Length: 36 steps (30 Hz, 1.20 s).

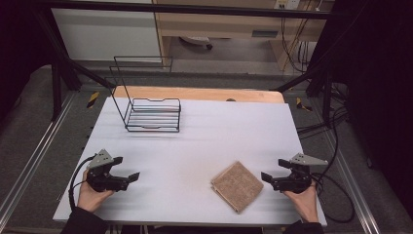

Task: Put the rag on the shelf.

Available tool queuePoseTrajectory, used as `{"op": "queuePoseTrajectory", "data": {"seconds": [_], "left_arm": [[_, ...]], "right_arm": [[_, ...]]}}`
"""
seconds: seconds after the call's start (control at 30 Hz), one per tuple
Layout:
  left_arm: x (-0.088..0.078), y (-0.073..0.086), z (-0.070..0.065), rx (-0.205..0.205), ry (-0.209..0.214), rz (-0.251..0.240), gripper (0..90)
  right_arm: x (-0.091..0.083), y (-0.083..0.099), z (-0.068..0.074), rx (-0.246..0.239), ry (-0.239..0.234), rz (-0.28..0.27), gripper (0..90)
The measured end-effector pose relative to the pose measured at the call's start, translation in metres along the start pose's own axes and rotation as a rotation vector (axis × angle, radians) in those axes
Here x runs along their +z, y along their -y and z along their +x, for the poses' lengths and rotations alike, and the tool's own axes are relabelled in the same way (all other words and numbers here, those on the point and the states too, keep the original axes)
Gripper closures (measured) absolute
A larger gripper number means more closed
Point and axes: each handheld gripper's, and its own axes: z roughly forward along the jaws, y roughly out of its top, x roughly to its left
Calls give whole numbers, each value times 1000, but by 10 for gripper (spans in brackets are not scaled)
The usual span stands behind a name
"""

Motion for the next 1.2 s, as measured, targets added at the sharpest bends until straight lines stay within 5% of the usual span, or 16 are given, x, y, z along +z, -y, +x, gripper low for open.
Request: {"op": "queuePoseTrajectory", "data": {"seconds": [0.73,1.2], "left_arm": [[15,-6,-21,11,23,39,67],[35,-19,-47,19,59,63,73]], "right_arm": [[14,-3,12,-30,9,66,18],[43,-9,30,-60,-38,117,163]]}}
